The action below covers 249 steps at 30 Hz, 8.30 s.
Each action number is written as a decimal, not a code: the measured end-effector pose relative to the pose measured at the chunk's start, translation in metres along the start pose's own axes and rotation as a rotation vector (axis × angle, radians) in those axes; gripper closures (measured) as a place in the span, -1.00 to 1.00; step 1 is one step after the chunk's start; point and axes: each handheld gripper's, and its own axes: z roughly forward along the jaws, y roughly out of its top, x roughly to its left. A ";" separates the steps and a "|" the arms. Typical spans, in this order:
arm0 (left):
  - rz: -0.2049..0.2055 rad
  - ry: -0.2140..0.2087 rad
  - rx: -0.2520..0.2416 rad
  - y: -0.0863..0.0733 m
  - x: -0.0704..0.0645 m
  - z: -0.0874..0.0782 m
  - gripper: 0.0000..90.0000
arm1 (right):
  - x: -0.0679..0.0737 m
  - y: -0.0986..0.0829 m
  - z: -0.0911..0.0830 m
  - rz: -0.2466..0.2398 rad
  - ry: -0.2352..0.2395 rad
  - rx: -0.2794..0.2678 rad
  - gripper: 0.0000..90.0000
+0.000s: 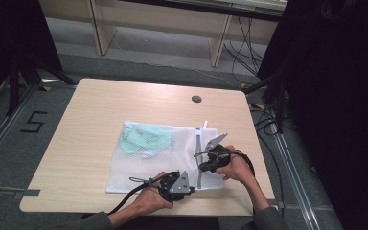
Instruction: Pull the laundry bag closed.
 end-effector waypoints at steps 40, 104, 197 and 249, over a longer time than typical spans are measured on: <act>-0.041 -0.064 0.000 0.002 -0.007 -0.004 0.98 | -0.043 0.012 0.003 0.066 -0.097 -0.031 0.93; -0.033 -0.074 0.008 -0.001 -0.007 -0.002 0.99 | -0.096 0.029 0.012 0.110 -0.250 -0.076 0.93; -0.371 0.289 0.013 -0.069 0.094 -0.157 0.02 | 0.029 -0.007 -0.017 0.099 -0.152 -0.120 0.46; -0.418 0.352 0.040 -0.096 0.043 -0.193 -0.48 | 0.080 -0.079 -0.033 0.186 -0.232 -0.160 -0.31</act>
